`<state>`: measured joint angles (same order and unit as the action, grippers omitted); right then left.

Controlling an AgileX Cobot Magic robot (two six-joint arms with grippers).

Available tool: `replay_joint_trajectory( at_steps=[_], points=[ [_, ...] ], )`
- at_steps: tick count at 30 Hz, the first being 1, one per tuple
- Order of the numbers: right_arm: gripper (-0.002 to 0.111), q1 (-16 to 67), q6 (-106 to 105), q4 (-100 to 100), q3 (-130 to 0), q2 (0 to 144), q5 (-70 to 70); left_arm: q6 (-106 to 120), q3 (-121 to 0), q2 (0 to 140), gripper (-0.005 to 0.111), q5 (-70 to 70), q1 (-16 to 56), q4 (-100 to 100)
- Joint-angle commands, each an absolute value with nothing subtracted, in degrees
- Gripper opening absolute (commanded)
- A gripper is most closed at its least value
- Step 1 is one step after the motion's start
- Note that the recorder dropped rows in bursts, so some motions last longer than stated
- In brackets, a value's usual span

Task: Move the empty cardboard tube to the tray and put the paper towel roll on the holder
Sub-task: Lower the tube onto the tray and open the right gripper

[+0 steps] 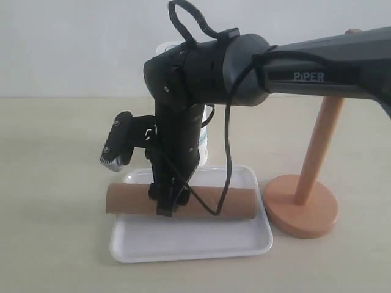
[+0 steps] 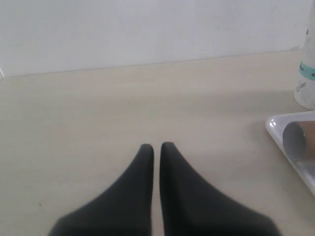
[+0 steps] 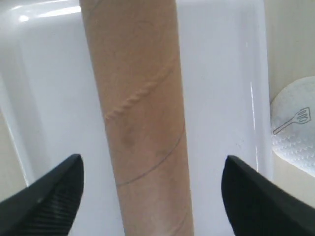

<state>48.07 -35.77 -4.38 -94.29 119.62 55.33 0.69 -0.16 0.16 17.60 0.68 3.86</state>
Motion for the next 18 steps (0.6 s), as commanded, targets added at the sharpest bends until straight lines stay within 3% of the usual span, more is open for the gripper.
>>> replay_joint_trajectory(
  at_steps=[1,13,15,18],
  points=[
    [0.073,48.0,-35.8,-5.3,-95.3,118.8,59.3,1.0,0.0,0.0,0.004,17.4,0.6,3.6],
    [0.072,48.0,-31.7,-4.8,-100.1,114.3,69.4,1.0,0.0,0.0,0.004,17.4,0.6,3.6],
    [0.067,48.0,-31.2,-4.3,-100.1,113.6,70.0,1.0,0.0,0.0,0.004,17.4,0.6,3.6],
    [0.047,48.0,-28.9,-3.9,-100.1,112.4,70.0,1.0,0.0,0.0,0.004,17.4,0.6,3.6]
  ],
)
